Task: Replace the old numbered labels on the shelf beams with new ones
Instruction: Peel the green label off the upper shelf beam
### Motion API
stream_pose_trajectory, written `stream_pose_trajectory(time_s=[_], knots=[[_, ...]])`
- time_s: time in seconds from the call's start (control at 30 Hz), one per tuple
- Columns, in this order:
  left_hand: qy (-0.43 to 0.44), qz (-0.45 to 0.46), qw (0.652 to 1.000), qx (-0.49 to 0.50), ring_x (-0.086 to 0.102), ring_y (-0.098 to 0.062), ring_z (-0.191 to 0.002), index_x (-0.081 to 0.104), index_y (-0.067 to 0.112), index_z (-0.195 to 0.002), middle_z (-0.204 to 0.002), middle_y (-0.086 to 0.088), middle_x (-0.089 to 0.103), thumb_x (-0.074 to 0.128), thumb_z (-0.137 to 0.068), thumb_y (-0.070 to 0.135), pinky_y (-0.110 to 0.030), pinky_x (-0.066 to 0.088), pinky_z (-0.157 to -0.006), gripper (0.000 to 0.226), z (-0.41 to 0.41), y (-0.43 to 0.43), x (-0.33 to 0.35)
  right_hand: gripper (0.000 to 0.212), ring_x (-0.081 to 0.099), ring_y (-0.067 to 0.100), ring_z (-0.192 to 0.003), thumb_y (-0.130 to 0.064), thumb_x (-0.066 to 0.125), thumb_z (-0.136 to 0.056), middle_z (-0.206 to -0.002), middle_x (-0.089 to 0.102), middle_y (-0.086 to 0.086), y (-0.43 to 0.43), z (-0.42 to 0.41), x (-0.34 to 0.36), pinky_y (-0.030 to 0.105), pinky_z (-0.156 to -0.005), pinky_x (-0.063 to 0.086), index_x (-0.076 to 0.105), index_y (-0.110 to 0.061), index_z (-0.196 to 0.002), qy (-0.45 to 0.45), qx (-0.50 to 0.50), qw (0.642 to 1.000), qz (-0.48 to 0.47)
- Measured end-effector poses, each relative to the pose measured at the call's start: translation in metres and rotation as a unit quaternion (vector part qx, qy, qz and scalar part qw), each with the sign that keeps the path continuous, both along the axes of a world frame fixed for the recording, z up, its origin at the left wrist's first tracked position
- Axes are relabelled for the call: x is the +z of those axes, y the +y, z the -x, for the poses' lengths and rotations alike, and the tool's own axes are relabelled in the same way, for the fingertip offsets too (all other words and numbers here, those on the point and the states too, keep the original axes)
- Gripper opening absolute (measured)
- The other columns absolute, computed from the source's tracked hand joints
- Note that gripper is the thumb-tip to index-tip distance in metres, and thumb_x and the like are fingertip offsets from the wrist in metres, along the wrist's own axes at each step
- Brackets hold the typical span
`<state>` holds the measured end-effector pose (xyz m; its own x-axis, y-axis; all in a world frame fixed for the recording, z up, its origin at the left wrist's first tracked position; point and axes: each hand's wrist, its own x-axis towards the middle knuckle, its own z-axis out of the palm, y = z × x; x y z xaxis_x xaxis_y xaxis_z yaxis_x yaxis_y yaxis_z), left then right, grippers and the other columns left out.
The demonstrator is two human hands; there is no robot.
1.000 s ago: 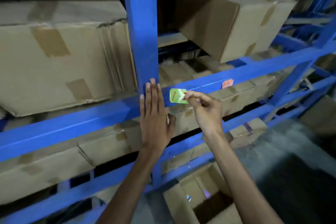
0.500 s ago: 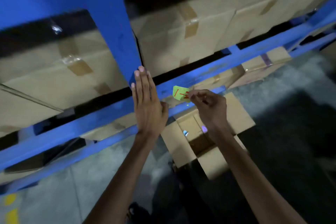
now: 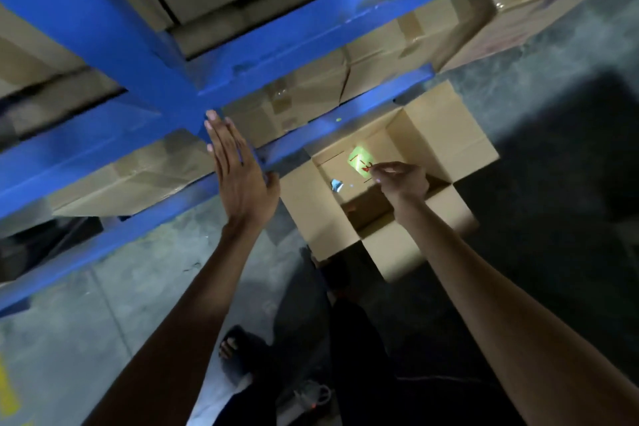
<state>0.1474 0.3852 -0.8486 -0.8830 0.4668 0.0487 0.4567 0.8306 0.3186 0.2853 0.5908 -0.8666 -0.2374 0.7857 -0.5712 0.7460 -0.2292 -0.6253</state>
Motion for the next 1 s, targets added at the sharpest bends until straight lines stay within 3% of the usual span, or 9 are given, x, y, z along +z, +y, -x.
stream_pose_trajectory(time_s=[0.1, 0.27, 0.37, 0.57, 0.73, 0.87, 1.0], knots=[[0.0, 0.003, 1.0, 0.013, -0.001, -0.048, -0.157, 0.006, -0.013, -0.158, -0.167, -0.037, 0.0, 0.066, -0.079, 0.018, -0.048, 0.004, -0.13, 0.103, 0.003, 0.003, -0.015, 0.02, 0.068, 0.022, -0.109, -0.029, 0.079, -0.082, -0.114, 0.077, -0.001, 0.014, -0.01, -0.028, 0.022, -0.083, 0.048, 0.082, -0.021, -0.1, -0.042, -0.008, 0.999, 0.006], [0.014, 0.011, 0.999, 0.049, 0.0, -0.05, -0.156, 0.005, -0.013, -0.158, -0.165, -0.039, 0.001, 0.067, -0.079, 0.018, -0.046, 0.002, -0.131, 0.105, 0.004, 0.017, -0.041, 0.035, 0.064, 0.029, -0.117, -0.03, 0.081, -0.079, -0.114, 0.074, 0.013, 0.033, -0.02, -0.08, 0.034, -0.094, 0.055, 0.078, -0.014, -0.11, -0.089, -0.053, 0.994, 0.035], [0.025, 0.012, 0.997, 0.072, 0.001, -0.054, -0.155, 0.005, -0.014, -0.158, -0.163, -0.043, 0.002, 0.066, -0.078, 0.022, -0.05, 0.005, -0.131, 0.106, 0.005, 0.025, -0.049, 0.031, 0.067, 0.03, -0.112, -0.03, 0.084, -0.075, -0.11, 0.076, 0.013, 0.039, -0.022, -0.104, 0.04, -0.098, 0.057, 0.081, -0.019, -0.103, -0.081, -0.071, 0.993, 0.055], [0.024, -0.014, 0.993, 0.111, 0.001, -0.056, -0.154, 0.006, -0.015, -0.157, -0.162, -0.046, 0.0, 0.059, -0.077, 0.02, -0.053, 0.007, -0.131, 0.102, 0.005, 0.038, -0.054, 0.023, 0.072, 0.025, -0.103, -0.028, 0.085, -0.075, -0.105, 0.078, 0.009, 0.052, -0.018, -0.133, 0.036, -0.095, 0.059, 0.082, -0.024, -0.097, -0.064, -0.11, 0.988, 0.088], [0.018, -0.004, 0.993, 0.117, 0.0, -0.055, -0.155, 0.005, -0.014, -0.158, -0.162, -0.046, -0.001, 0.062, -0.08, 0.024, -0.053, 0.006, -0.13, 0.103, 0.008, 0.038, -0.062, 0.026, 0.072, 0.027, -0.106, -0.025, 0.083, -0.075, -0.106, 0.077, 0.005, 0.064, -0.022, -0.151, 0.04, -0.095, 0.06, 0.081, -0.022, -0.101, -0.079, -0.13, 0.984, 0.095], [0.023, 0.002, 0.993, 0.112, 0.0, -0.055, -0.155, 0.005, -0.013, -0.158, -0.163, -0.045, -0.001, 0.06, -0.081, 0.024, -0.054, 0.007, -0.13, 0.102, 0.01, 0.034, -0.068, 0.028, 0.071, 0.032, -0.105, -0.025, 0.076, -0.074, -0.101, 0.078, 0.006, 0.064, -0.026, -0.152, 0.043, -0.094, 0.059, 0.081, -0.021, -0.101, -0.083, -0.092, 0.989, 0.081], [0.013, 0.008, 0.995, 0.102, -0.001, -0.054, -0.156, 0.004, -0.01, -0.159, -0.164, -0.042, -0.001, 0.059, -0.081, 0.024, -0.055, 0.008, -0.13, 0.102, 0.009, 0.029, -0.068, 0.027, 0.07, 0.033, -0.103, -0.026, 0.069, -0.074, -0.098, 0.078, 0.01, 0.055, -0.031, -0.148, 0.038, -0.091, 0.059, 0.081, -0.02, -0.097, -0.085, -0.058, 0.992, 0.067]])
